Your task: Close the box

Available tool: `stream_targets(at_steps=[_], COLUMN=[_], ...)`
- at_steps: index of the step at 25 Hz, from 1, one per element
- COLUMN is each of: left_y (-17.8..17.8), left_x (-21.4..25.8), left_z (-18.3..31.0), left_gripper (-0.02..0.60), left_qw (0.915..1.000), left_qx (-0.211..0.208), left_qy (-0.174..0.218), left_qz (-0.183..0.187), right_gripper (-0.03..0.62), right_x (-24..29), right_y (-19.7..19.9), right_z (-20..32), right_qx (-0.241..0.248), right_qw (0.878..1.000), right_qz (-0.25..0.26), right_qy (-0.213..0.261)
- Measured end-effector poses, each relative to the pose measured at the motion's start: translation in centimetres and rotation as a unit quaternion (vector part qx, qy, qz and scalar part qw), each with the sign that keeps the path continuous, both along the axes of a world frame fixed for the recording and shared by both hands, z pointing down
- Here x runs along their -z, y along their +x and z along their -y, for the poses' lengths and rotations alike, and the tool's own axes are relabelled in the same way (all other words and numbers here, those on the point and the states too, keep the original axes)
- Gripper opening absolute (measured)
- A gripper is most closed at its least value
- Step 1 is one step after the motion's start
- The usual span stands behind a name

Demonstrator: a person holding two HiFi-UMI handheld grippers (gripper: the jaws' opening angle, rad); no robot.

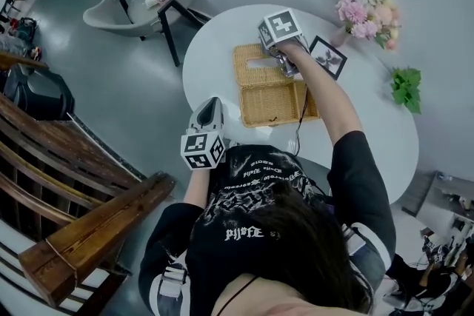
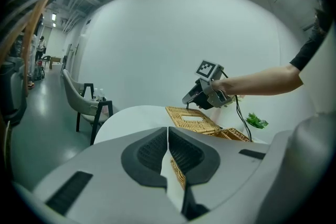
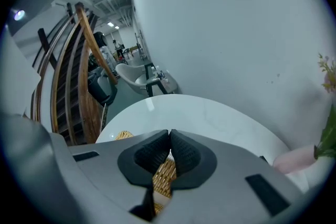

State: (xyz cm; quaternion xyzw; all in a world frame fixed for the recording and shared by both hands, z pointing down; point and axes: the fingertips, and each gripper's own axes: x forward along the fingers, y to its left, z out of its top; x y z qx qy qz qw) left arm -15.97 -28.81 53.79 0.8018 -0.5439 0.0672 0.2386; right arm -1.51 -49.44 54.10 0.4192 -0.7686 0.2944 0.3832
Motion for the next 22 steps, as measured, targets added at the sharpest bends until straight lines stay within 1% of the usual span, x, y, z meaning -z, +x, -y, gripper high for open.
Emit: stream_targets(at_steps=[3,8,14,22], left_y=[0.5,0.5,-0.1,0.5], left_x=[0.2,0.4,1.0,1.4], left_z=[-0.4,-0.8,-1.3,-2.2], left_gripper=[0.028,0.028,0.028,0.028], left_qw=[0.9999,0.9996,0.9991,0.9984], left_qx=[-0.011,-0.023,-0.031,-0.044], left_qy=[0.005,0.012,0.027,0.036], left_qz=[-0.002,-0.004,-0.005,0.0], right_gripper=[0.041,0.041,0.041,0.041], right_x=[1.0,2.7,5.1,7.3], right_y=[0.1,-0.2,-0.2,0.6], right_z=[-0.7,-1.9,-3.5,-5.1], right_qx=[-0.008,-0.008,-0.023,-0.036], right_qw=[1.0,0.999,0.995,0.99], right_qz=[0.017,0.012,0.032,0.05], right_qy=[0.012,0.048,0.088,0.125])
